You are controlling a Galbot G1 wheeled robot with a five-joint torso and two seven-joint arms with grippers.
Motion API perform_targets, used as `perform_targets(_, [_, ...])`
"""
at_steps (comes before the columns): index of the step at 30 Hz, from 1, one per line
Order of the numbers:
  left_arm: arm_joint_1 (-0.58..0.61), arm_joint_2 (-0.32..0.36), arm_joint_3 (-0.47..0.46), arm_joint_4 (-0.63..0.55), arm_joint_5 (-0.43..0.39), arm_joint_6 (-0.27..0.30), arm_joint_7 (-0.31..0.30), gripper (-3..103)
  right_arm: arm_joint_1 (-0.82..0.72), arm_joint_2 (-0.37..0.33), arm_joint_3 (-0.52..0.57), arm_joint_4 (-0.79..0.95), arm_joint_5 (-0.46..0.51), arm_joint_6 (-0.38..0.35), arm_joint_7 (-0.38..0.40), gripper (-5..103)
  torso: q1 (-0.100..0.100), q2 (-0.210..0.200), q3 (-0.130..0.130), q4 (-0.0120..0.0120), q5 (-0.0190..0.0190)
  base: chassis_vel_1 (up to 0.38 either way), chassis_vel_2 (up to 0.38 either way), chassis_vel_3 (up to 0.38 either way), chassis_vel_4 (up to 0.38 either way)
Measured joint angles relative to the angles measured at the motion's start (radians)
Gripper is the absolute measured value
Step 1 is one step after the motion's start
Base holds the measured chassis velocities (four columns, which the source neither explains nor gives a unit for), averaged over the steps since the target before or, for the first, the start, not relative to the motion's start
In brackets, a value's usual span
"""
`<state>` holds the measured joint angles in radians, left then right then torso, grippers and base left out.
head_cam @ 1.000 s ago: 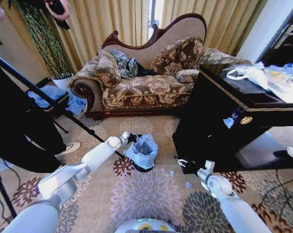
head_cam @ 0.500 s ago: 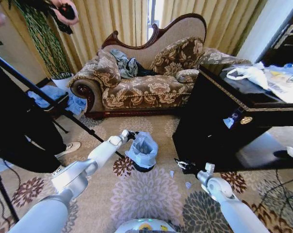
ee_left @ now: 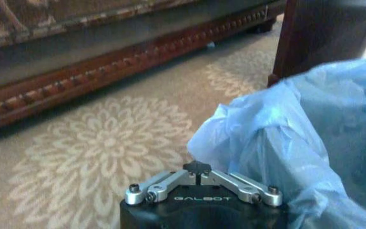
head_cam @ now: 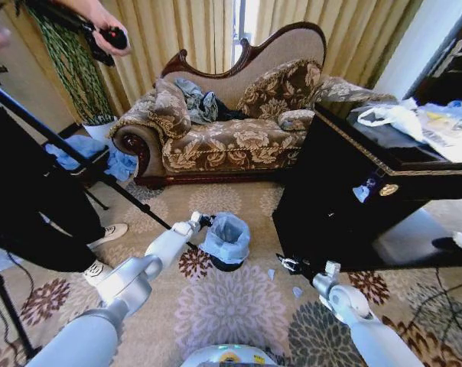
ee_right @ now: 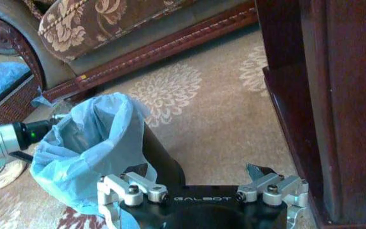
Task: Place a garbage bag over the trash bin.
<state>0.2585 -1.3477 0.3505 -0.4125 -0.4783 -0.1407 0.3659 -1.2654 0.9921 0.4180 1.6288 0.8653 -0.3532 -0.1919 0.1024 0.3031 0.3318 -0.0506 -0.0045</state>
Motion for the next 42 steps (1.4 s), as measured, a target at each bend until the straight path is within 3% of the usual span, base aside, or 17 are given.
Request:
perform_targets(9, [0.033,0.081,0.018,-0.121,-0.025,0.039,0.006,0,0.008,-0.006,-0.001,-0.001,0.003,0.001,-0.002,100,0.0,0.0,0.0,0.0002,-0.0008,0.0,0.0,0.0,0.0])
perform_targets(13, [0.029,0.114,0.042,-0.13,-0.028,0.044,0.053,0,0.01,0.009,-0.005,0.001,0.001,0.001,0.001,100,0.0,0.0,0.0,0.0,-0.0006,0.0,0.0,0.0,0.0])
perform_targets(20, [0.045,0.109,0.046,-0.091,0.007,0.028,0.079,0,-0.012,0.014,0.003,0.019,-0.006,0.001,0.007,100,0.0,0.0,0.0,0.0,-0.0006,0.0,0.0,0.0,0.0])
perform_targets(33, [0.106,0.144,0.042,-0.134,0.034,0.024,0.051,-1,-0.039,0.004,0.031,0.038,-0.007,0.0,0.009,100,0.0,0.0,0.0,0.0001,-0.0005,0.0,0.0,0.0,0.0])
perform_targets(37, [0.123,0.176,0.042,-0.17,0.019,0.031,0.04,15,-0.043,0.002,0.042,0.042,-0.003,0.0,0.008,100,0.0,0.0,0.0,0.0002,-0.0005,0.0,0.0,0.0,0.0])
perform_targets(40, [0.135,0.196,0.041,-0.188,0.005,0.03,0.04,20,-0.048,0.0,0.047,0.045,0.0,0.0,0.008,100,0.0,0.0,0.0,0.0001,-0.0004,0.0,0.0,0.0,0.0])
perform_targets(41, [0.149,0.209,0.036,-0.204,-0.013,0.031,0.042,31,-0.051,-0.001,0.05,0.046,0.001,0.0,0.008,100,0.0,0.0,0.0,0.0001,-0.0004,0.0,0.0,0.0,0.0])
perform_targets(42, [0.149,0.209,0.036,-0.204,-0.013,0.031,0.042,31,-0.051,-0.001,0.05,0.046,0.001,0.0,0.008,100,0.0,0.0,0.0,0.0001,-0.0004,0.0,0.0,0.0,0.0])
